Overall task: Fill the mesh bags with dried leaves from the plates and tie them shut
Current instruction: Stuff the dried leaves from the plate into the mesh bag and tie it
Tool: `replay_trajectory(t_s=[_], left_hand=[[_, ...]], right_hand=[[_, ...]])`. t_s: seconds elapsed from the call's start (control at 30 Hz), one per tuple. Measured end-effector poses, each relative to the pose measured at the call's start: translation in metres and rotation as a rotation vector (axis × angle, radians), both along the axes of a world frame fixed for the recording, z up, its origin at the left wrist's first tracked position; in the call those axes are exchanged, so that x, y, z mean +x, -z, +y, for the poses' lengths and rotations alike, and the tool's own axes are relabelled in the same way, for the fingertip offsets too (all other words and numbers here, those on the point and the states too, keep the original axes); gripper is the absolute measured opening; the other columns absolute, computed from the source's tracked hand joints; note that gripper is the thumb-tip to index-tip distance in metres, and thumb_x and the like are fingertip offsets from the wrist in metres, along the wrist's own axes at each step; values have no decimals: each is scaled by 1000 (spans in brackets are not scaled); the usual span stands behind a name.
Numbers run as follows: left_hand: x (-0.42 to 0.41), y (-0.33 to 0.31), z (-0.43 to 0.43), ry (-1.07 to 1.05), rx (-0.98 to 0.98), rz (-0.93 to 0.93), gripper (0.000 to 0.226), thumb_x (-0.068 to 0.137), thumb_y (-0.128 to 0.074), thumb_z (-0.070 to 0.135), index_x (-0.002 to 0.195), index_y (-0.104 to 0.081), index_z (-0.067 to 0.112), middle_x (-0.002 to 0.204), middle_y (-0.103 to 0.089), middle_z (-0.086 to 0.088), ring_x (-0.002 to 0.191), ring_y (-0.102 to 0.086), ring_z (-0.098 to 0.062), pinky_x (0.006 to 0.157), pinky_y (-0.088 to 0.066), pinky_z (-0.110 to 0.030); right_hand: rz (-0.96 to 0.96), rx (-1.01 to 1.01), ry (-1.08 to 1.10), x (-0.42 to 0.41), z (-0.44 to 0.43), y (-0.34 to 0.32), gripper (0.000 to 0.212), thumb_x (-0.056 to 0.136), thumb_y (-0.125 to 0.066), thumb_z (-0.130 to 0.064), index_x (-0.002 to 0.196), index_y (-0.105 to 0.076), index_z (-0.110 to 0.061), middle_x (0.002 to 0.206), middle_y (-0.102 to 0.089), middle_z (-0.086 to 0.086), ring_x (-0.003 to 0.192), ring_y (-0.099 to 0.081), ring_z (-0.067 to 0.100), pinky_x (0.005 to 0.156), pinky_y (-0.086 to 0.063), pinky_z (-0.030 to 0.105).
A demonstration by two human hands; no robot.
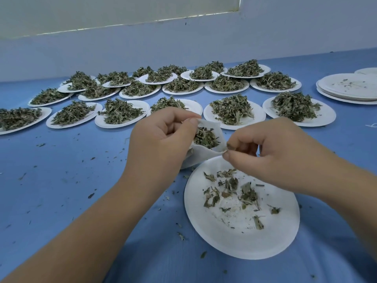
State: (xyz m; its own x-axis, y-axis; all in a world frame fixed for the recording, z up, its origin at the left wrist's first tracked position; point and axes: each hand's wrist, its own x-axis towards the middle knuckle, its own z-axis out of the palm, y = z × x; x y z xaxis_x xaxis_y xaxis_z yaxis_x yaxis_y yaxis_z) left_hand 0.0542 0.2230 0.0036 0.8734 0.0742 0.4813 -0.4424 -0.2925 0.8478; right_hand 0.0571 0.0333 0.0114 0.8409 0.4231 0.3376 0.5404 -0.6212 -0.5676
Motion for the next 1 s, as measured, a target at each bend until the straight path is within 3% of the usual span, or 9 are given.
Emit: replay_trajectory(t_s=[0.17, 0.3, 0.53, 0.67, 0.8, 0.93, 1.0], left_hand=[[-1, 2, -2, 0, 35, -28, 18, 91, -61, 11, 83, -71, 24, 46, -44, 9, 41, -36, -3, 42, -32, -13], [-3, 5, -6, 36, 85, -39, 18, 91, -62, 11, 83, -71, 24, 58, -52, -12, 48, -42, -10, 45, -37, -21], [-6, 9, -12, 40, 163, -66, 12, 84, -58, 22, 82, -70, 26, 54, -50, -2, 48, -41, -2, 49, -33, -10], [-5, 8, -10, 41, 131, -70, 15, 88, -62, 15, 81, -69, 27, 58, -51, -7, 48, -40, -3, 48, -35, -12], [-6, 8, -11, 61, 116, -81, 16, 87, -60, 16, 81, -69, 29, 58, -52, -6, 47, -41, -3, 45, -36, -13], [-9, 10, -15, 90, 120, -103, 19, 85, -60, 17, 79, -69, 33, 56, -51, -8, 45, -40, -4, 44, -34, -12], [-10, 11, -17, 105, 151, -120, 18, 85, -60, 16, 81, -71, 31, 55, -50, -8, 44, -37, -4, 44, -31, -11]], right_hand=[[-91, 76, -44, -2, -5, -4, 19, 83, -65, -35, 66, -68, -26, 57, -60, -9, 45, -47, 3, 43, -31, 7], [-112, 65, -40, -1, -2, -1, 15, 82, -67, -29, 67, -69, -28, 56, -60, -7, 47, -48, 6, 42, -32, 9], [-197, -18, 32, -2, 8, 2, 22, 74, -68, -43, 63, -55, -29, 56, -49, -7, 62, -49, 8, 54, -34, 15], [-85, 63, 124, 4, 4, 2, 24, 69, -65, -52, 75, -51, -33, 79, -53, -22, 64, -51, 2, 56, -38, 13], [181, 198, 80, 6, 3, 4, 29, 73, -59, -59, 97, -54, -42, 94, -57, -21, 59, -60, 3, 50, -46, 20], [296, 267, 47, 4, 11, 8, 15, 85, -60, -47, 90, -63, -33, 79, -63, -18, 54, -60, 5, 52, -54, 27], [304, 316, 44, 4, 17, 10, 17, 84, -62, -44, 84, -64, -27, 67, -62, -15, 51, -58, 4, 49, -52, 22]])
